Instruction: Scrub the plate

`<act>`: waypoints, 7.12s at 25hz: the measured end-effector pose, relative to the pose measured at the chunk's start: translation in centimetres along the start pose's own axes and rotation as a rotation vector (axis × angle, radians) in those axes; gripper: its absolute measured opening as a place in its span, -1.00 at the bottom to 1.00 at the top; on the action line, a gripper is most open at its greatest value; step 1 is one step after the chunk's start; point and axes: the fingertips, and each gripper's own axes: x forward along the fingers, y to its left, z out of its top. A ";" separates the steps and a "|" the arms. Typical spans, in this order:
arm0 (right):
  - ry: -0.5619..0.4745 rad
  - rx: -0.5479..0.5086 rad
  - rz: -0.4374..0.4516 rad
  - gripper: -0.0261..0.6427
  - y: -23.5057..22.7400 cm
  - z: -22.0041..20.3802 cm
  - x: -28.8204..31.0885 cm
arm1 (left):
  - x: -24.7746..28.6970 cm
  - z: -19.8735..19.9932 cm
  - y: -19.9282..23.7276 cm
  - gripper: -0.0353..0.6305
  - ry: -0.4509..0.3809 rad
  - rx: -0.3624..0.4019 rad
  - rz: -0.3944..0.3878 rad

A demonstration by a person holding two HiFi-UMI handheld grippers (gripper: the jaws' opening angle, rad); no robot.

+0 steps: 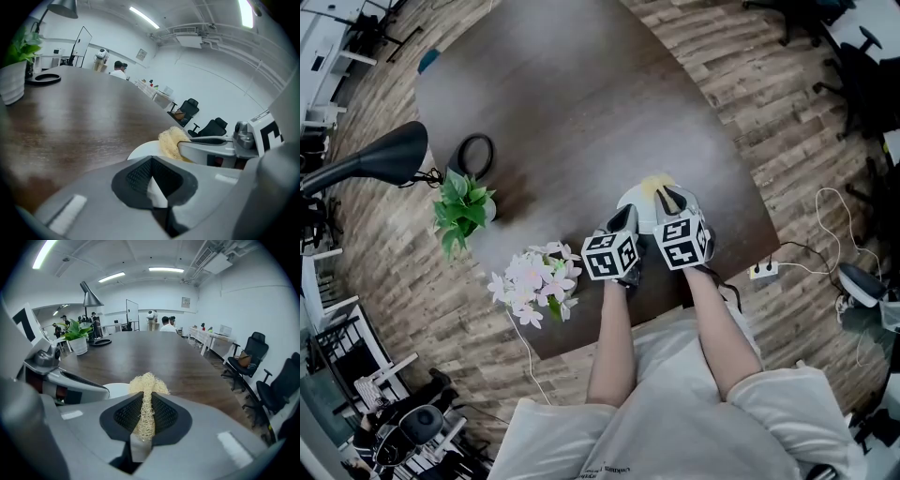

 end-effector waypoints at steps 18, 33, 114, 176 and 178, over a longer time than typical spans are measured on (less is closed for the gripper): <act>0.010 0.034 -0.088 -0.71 -2.8 -2.3 -3.5 | -0.1 -0.4 -0.3 -0.89 -0.018 -0.004 0.032; 0.029 0.053 -0.088 -0.71 -1.2 -4.4 -4.7 | -0.3 -1.6 -1.5 -0.89 -0.010 0.025 0.054; -0.016 0.108 0.140 -0.70 6.4 -4.7 -4.2 | -4.1 -5.4 0.3 -0.89 0.092 0.063 0.056; -0.044 0.100 0.010 -0.70 2.3 -2.1 -2.4 | -4.1 -5.6 0.2 -0.89 0.108 0.067 0.038; -0.042 0.107 0.003 -0.70 2.0 -2.5 -2.6 | -4.0 -5.7 0.2 -0.89 0.108 0.069 0.040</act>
